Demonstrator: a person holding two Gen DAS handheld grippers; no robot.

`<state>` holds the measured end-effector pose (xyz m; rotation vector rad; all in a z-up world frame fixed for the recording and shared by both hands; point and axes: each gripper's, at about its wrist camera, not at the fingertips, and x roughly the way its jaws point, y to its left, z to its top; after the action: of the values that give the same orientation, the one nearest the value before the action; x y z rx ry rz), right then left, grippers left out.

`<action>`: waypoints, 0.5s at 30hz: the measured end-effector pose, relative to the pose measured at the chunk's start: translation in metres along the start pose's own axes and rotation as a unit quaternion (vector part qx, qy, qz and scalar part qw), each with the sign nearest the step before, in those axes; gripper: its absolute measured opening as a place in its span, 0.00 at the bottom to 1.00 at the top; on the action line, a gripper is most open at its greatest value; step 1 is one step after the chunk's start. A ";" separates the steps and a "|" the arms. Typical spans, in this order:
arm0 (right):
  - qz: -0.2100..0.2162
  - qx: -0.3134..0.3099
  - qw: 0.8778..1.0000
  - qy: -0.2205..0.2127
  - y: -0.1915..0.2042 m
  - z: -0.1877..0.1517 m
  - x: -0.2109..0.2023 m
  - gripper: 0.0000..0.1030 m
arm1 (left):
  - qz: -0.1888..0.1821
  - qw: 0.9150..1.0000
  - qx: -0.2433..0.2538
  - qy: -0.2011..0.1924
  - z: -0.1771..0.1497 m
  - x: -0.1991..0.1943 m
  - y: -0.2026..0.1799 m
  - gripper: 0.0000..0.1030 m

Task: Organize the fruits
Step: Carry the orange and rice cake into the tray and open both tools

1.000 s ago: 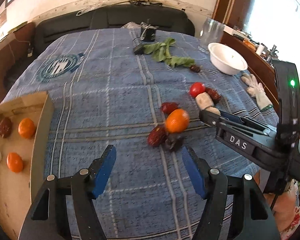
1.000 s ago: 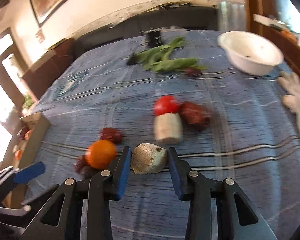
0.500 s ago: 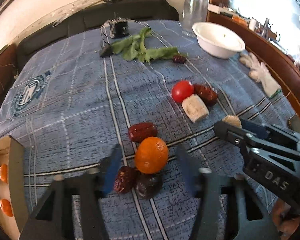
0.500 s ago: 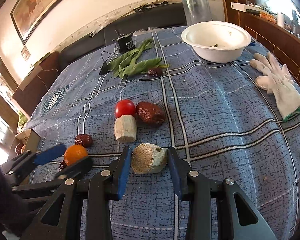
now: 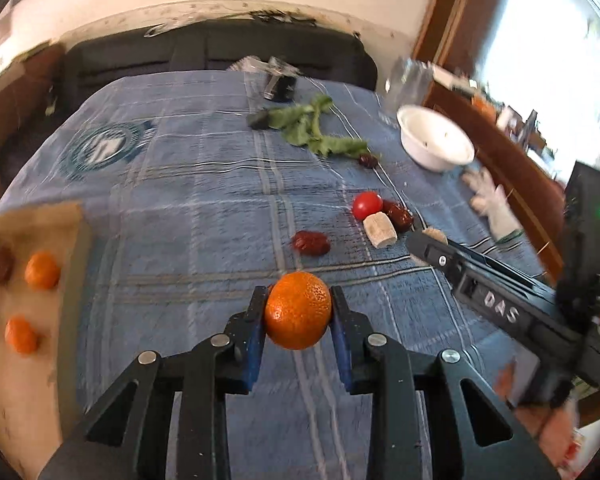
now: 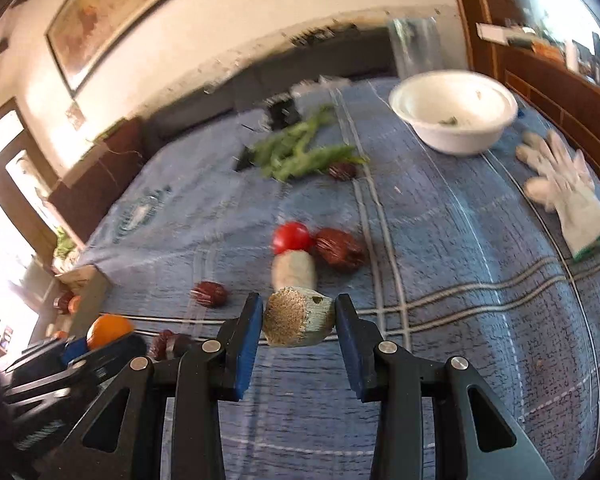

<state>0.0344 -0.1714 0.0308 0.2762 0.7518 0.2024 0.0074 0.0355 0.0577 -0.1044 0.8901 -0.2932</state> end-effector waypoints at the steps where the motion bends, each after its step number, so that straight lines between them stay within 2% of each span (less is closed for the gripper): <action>1: 0.003 -0.007 1.000 -0.006 0.005 -0.001 -0.003 0.39 | 0.002 1.000 -0.012 -0.004 -0.004 -0.010 0.009 0.28; 6: 0.017 -0.042 0.999 -0.012 0.033 -0.010 -0.008 0.39 | 0.037 0.995 -0.084 -0.031 -0.028 -0.062 0.070 0.28; 10: 0.026 -0.071 0.997 0.000 0.063 -0.021 -0.011 0.39 | 0.088 0.987 -0.129 -0.041 -0.044 -0.091 0.124 0.28; 15: 0.085 -0.110 0.990 0.014 0.126 -0.035 -0.025 0.40 | 0.125 0.974 -0.182 -0.042 -0.057 -0.114 0.183 0.28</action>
<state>-0.0184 -0.0535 0.0627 0.1278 0.7263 0.4474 -0.0662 0.2460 0.0689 -0.3400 0.8548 0.1121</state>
